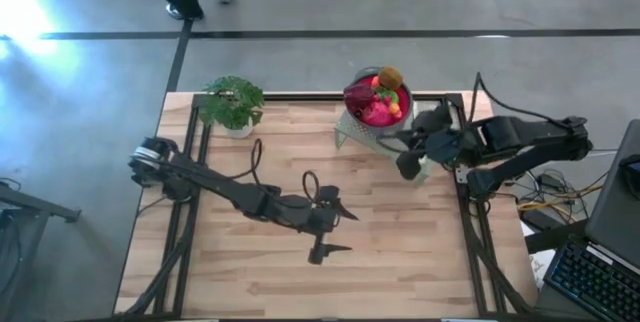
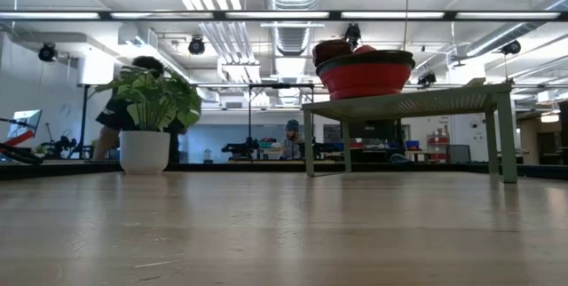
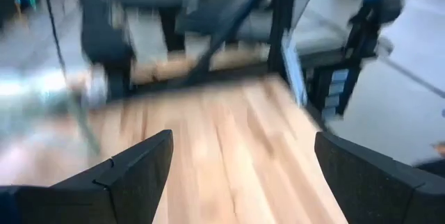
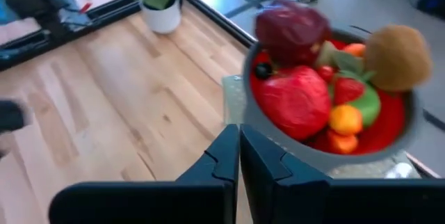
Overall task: Pick & Place Fruit
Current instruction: Return to Home Position
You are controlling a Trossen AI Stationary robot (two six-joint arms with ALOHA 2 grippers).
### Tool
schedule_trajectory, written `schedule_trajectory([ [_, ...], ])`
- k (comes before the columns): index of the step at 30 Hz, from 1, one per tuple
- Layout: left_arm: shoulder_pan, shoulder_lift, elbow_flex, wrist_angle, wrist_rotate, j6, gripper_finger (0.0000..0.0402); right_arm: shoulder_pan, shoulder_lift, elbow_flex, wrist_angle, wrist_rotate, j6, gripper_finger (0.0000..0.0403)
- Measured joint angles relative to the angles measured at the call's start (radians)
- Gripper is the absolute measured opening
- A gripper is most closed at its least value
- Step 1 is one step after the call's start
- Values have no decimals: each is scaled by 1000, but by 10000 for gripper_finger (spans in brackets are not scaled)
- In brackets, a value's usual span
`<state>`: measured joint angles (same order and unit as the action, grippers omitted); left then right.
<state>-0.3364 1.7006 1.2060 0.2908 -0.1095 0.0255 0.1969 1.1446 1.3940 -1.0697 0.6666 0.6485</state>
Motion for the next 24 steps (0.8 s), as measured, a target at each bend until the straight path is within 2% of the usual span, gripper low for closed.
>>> schedule_trajectory([
  [3, 4, -25, -2, -127, 1, -51, 355, 37, 0, -59, 68, 26, -40, 9],
  [5, 9, -66, -2, -237, 24, 6, 355, 70, -1, -107, 109, 73, -47, 9],
  [8, 23, -130, -2, -294, 29, 27, 355, 107, -4, -179, 163, 100, -41, 8],
  [14, 33, -297, -68, -299, 28, 135, 355, 161, -16, -293, 274, 103, -63, 8],
  [19, 36, -459, -173, -300, -18, 146, 355, 197, -62, -382, 338, 104, -104, 8],
  [24, 36, -619, -308, -275, -56, 132, 355, 214, -147, -488, 480, 94, -220, 8],
])
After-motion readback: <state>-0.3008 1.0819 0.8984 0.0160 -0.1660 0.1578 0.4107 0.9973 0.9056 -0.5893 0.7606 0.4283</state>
